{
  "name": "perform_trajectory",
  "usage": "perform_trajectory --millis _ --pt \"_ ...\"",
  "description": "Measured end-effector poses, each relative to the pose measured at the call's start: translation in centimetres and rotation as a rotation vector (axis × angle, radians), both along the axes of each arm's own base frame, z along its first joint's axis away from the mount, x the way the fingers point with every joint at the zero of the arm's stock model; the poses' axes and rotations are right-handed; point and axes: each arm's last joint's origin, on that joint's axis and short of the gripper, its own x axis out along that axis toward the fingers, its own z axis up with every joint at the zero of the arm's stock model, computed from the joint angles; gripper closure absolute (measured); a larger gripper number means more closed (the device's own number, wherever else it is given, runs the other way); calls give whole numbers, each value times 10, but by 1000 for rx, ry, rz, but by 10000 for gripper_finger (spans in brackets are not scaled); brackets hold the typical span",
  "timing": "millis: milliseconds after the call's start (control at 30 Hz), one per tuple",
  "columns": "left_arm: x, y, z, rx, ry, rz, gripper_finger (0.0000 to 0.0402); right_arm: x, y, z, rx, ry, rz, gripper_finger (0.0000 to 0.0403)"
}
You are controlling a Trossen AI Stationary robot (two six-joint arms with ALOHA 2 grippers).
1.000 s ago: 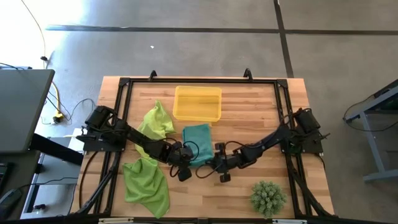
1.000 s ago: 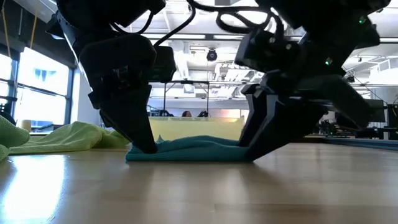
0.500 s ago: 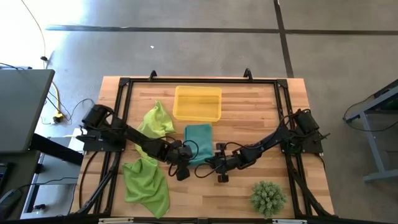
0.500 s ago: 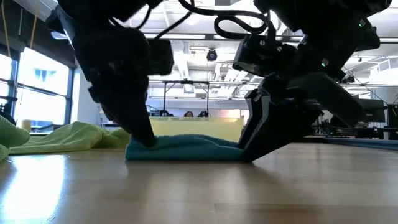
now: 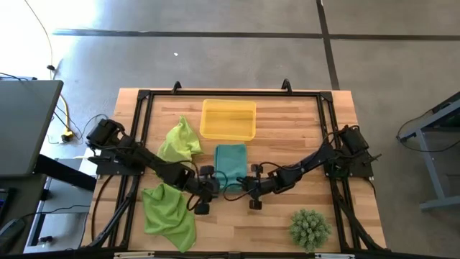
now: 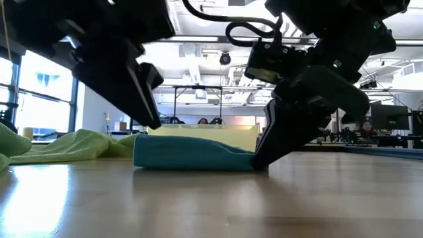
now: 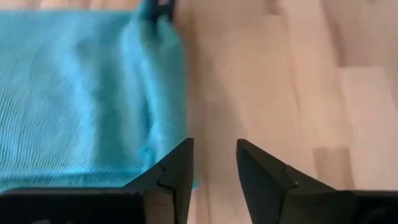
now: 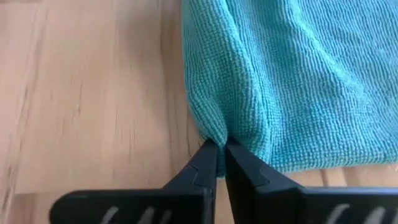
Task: Roll microfiber towels into tight, uniform cylinder then place into a basket
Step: Roll the blue microfiber towel
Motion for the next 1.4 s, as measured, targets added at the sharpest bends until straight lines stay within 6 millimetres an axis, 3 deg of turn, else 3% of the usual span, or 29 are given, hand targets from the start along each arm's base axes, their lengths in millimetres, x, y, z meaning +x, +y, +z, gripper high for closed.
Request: perform_trajectory --millis 367,800,1033,1400 --pt "-2 -19 -5 275 -51 -147 283 12 -15 3 362 31 -17 401" --pt "0 -28 -36 294 30 -228 241 14 -20 3 384 30 -27 402" --pt "3 -22 -45 321 58 -132 240 14 -19 4 393 27 -16 402" --pt "9 6 -48 88 115 105 256 15 -9 5 415 0 65 402"
